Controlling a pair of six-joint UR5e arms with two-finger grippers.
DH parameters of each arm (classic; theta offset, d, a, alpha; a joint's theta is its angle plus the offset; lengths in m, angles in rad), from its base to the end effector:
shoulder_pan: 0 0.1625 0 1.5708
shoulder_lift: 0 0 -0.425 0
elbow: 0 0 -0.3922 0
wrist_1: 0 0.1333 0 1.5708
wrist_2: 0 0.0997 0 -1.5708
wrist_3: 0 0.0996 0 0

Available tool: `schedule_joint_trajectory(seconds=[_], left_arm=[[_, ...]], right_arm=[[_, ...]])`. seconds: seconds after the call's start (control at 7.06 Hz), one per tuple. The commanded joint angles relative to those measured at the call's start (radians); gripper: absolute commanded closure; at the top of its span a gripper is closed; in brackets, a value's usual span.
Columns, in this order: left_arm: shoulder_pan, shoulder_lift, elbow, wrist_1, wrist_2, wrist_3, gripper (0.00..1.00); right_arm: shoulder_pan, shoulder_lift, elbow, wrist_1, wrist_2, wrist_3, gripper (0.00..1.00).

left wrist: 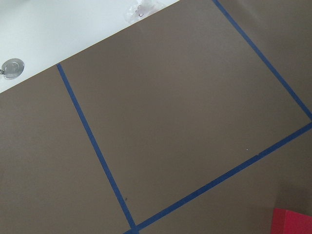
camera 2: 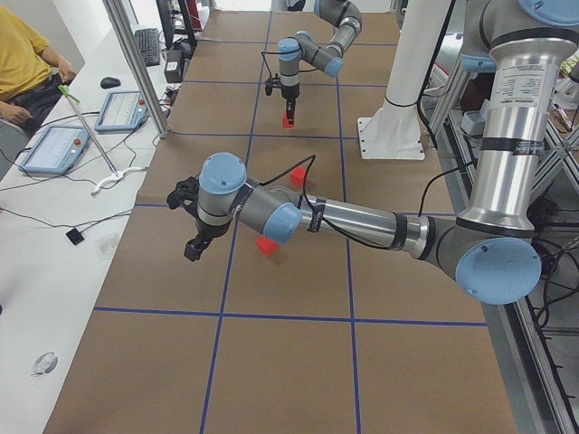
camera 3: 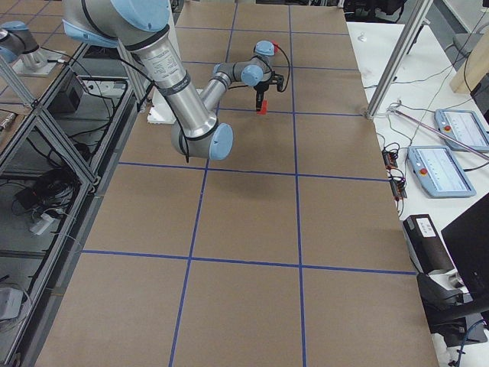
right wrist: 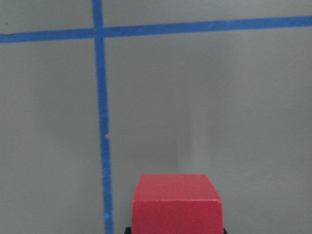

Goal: Form red blocks into L shape at center
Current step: 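Carry the red cube with the right gripper to the table center and lower it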

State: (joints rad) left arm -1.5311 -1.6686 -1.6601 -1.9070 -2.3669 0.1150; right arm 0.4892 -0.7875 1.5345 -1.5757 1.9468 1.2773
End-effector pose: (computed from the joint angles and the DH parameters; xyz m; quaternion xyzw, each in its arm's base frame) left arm -0.0403 -0.5501 0.5230 0.2524 0.3652 0.1688 0.8800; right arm -0.5934 -0.4255 0.1981 -0.0251 -0.3957 0.0220 0.9178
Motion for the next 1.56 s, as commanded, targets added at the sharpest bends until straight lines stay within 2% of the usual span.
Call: schedule_joint_trajectory(seconds=[0.0, 0.57, 0.85, 1.13, 1.42], left_arm=[[0.000, 0.001, 0.006, -0.001, 0.000, 0.002, 0.00], [0.002, 0.001, 0.006, -0.001, 0.000, 0.002, 0.00], [0.002, 0.000, 0.008, -0.001, 0.000, 0.002, 0.00], [0.002, 0.001, 0.008, -0.001, 0.000, 0.002, 0.00], [0.002, 0.001, 0.008, -0.001, 0.000, 0.002, 0.00]], right_arm=[[-0.055, 0.027, -0.025, 0.000, -0.031, 0.039, 0.97], [-0.078, 0.027, -0.033, 0.000, -0.037, 0.043, 0.77], [-0.080, 0.027, -0.033, 0.000, -0.037, 0.043, 0.71], [-0.086, 0.027, -0.033, 0.002, -0.063, 0.045, 0.55], [-0.087, 0.027, -0.033, 0.003, -0.071, 0.044, 0.33]])
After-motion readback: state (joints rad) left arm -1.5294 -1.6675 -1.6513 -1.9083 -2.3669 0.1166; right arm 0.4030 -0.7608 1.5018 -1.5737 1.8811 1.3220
